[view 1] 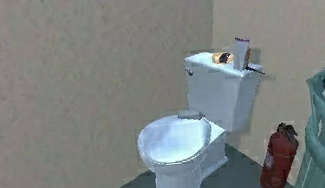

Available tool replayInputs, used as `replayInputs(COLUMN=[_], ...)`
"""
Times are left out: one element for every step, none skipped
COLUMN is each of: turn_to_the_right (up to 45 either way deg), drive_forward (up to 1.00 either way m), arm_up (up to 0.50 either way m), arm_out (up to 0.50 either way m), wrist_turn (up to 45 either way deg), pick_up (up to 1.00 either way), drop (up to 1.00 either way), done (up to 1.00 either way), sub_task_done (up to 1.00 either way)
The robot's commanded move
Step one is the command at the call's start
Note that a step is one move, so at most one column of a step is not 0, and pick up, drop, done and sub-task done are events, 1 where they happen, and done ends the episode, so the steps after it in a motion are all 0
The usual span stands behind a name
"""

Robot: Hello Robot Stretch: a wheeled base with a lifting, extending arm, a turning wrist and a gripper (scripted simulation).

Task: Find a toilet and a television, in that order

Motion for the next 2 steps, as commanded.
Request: replayInputs(turn_to_the_right=[-45.0, -45.0], drive_forward=[0.0, 0.0], arm_up=[0.0, 0.0], arm_out=[0.0, 0.0], wrist_turn=[0.0, 0.0], pick_up=[0.0, 0.0], drop=[0.0, 0.0], done=[0.0, 0.0], sub_task_done=[0.0, 0.0])
